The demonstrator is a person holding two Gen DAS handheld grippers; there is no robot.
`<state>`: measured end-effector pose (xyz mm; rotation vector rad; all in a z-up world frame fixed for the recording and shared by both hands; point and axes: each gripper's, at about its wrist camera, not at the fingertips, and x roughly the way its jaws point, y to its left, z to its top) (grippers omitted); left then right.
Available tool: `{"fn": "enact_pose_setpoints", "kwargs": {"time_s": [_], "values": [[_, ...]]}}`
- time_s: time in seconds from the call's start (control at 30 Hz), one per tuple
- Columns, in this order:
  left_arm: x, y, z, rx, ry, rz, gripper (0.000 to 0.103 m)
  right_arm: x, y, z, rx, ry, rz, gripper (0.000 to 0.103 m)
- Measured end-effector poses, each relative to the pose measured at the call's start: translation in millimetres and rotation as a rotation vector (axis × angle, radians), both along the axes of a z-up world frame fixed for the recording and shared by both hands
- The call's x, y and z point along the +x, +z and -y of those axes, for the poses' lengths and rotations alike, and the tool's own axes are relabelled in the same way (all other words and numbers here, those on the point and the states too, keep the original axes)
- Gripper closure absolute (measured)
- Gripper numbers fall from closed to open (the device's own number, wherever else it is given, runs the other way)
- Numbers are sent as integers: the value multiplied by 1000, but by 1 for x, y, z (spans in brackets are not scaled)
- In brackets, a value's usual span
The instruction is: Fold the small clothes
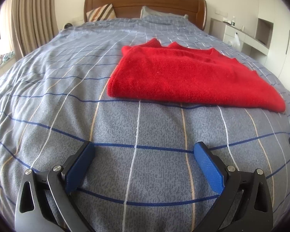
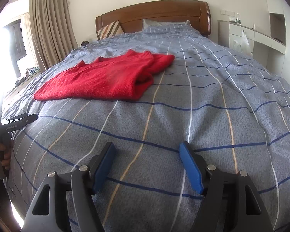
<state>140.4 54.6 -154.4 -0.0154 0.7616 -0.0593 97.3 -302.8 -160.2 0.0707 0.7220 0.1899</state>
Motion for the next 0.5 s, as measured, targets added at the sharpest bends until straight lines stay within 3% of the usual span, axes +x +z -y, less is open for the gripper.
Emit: {"fn": "enact_pose_setpoints", "kwargs": {"time_s": [0.5], "values": [[0, 0, 1, 0, 0, 2, 1, -1, -1, -1, -6, -1, 6, 33]]}}
